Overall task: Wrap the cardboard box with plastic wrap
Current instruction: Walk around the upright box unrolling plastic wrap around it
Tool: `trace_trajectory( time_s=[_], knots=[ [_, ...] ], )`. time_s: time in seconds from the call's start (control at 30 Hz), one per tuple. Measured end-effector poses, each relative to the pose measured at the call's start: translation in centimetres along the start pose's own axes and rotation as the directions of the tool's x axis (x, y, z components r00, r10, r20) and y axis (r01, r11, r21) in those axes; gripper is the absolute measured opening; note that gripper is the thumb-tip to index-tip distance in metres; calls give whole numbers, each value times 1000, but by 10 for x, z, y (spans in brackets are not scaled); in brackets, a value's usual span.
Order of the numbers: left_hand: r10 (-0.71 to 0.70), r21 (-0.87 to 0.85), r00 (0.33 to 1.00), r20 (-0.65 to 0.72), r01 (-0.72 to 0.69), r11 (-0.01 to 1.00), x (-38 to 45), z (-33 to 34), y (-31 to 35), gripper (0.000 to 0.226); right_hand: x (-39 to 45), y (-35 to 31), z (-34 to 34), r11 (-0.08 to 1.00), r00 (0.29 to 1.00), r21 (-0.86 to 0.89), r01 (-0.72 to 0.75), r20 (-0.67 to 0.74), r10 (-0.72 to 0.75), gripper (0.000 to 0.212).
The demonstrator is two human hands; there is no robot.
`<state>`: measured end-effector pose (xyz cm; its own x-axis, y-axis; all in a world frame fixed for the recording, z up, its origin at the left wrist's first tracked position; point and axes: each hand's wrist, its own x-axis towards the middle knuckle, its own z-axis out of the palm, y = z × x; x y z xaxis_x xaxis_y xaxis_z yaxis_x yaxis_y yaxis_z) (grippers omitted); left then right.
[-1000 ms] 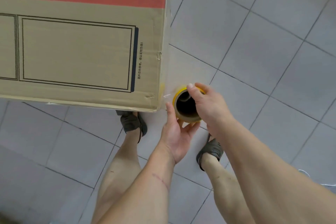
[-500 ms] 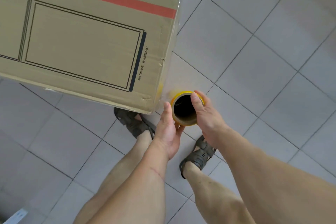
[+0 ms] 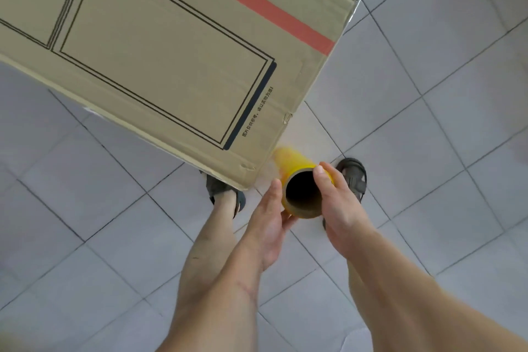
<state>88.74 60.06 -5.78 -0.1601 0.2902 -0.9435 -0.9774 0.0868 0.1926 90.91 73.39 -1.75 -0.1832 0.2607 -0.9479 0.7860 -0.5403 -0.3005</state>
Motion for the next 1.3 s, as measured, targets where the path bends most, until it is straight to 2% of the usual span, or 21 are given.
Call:
trace_trajectory(
  time_s=[0.1,0.17,0.27,0.43,0.67,0.73,0.8,0.87,1.03,1.13,1.23,1.3],
  knots=[
    [9,-124,999,-35,-13,992,-1,18,-11,70,5,-17,-7,985,998,-164,61,-22,-65,46],
    [10,-247,996,-87,-31,968,1,31,-20,65,9,-21,-13,973,997,-218,79,5,-79,47],
    [24,-342,988,-156,-77,936,2,49,-26,60,12,-29,-22,942,994,-321,98,69,-80,47],
    [49,-474,982,-183,-131,871,5,63,-29,80,17,-40,-28,920,990,-377,106,128,-62,46],
    [147,-392,963,-224,-227,892,6,61,-22,71,23,-45,-26,952,991,-306,16,131,25,37],
    [170,-366,964,-204,-237,900,7,57,-18,60,23,-46,-21,959,992,-283,4,120,31,47],
    [159,-374,972,-172,-214,903,6,54,-14,49,20,-49,-16,962,993,-272,-3,112,35,66],
    [145,-384,981,-133,-185,904,4,51,-9,46,17,-52,-12,960,996,-278,7,92,19,73],
    [101,-547,994,-38,-106,830,-2,54,-2,63,11,-63,-12,879,987,-456,138,132,-86,44],
    [108,-613,993,-37,-108,783,5,68,-5,49,16,-72,-17,824,973,-524,214,189,-132,37],
    [154,-515,978,-138,-204,832,16,80,2,50,23,-79,-24,818,967,-522,242,196,-161,36],
    [190,-426,962,-196,-258,867,21,86,7,67,28,-83,-25,822,962,-505,263,204,-182,40]
  ],
)
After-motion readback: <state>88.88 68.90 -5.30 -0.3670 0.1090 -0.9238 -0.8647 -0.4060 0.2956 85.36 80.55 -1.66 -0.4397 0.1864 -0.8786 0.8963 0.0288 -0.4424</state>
